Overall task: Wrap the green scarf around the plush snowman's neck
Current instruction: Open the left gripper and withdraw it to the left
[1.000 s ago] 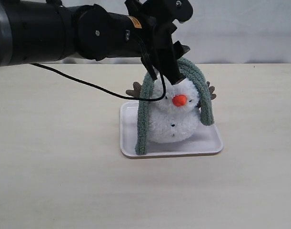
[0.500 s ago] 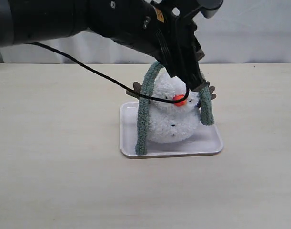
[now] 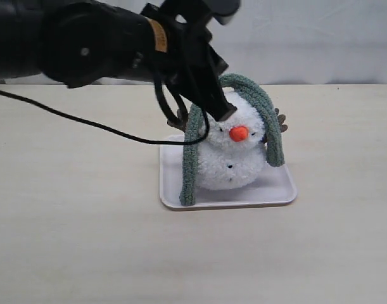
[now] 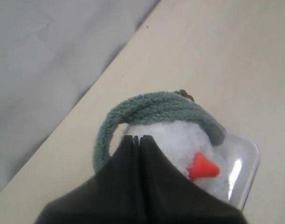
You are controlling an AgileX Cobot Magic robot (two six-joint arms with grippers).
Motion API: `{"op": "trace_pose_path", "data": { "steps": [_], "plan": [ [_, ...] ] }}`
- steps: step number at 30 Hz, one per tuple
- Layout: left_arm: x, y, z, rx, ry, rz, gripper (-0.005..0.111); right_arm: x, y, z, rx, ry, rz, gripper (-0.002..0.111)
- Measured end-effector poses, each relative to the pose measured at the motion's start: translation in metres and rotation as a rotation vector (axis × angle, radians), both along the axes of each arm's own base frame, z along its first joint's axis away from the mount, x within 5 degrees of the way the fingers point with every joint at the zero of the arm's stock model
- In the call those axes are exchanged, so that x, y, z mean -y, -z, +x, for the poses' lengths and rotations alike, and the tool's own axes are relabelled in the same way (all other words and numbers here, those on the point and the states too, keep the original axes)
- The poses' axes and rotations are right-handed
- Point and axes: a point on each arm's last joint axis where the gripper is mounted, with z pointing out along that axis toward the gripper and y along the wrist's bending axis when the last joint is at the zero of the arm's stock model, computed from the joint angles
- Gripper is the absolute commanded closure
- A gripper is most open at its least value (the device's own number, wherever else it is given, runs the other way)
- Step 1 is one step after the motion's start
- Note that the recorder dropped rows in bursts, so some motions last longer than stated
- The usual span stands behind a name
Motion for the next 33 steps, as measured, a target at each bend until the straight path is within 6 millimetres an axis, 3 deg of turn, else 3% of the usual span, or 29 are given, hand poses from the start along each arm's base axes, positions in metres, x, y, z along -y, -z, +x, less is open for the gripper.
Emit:
{"op": "trace_pose_path", "data": {
  "steps": [4, 8, 18, 27, 33],
  "plan": [
    [-0.032, -0.008, 0.003, 0.03, -0.107, -0.182, 0.107, 0.0, 0.0, 0.0, 0.0, 0.0, 0.0, 0.104],
    [-0.057, 0.0, 0.0, 0.059, -0.163, -0.299, 0.107, 0.0, 0.0, 0.0, 0.0, -0.001, -0.002, 0.104],
    [-0.069, 0.032, -0.019, 0.14, -0.122, -0.414, 0.107, 0.001, -0.002, 0.001, 0.026, -0.002, -0.073, 0.104],
    [-0.074, 0.04, -0.019, 0.151, -0.118, -0.367, 0.107, -0.004, -0.052, -0.001, 0.578, -0.041, -0.075, 0.104],
    [-0.099, 0.053, 0.002, 0.103, -0.232, -0.317, 0.107, -0.007, -0.085, -0.02, 1.005, -0.107, 0.128, 0.104]
  ]
}}
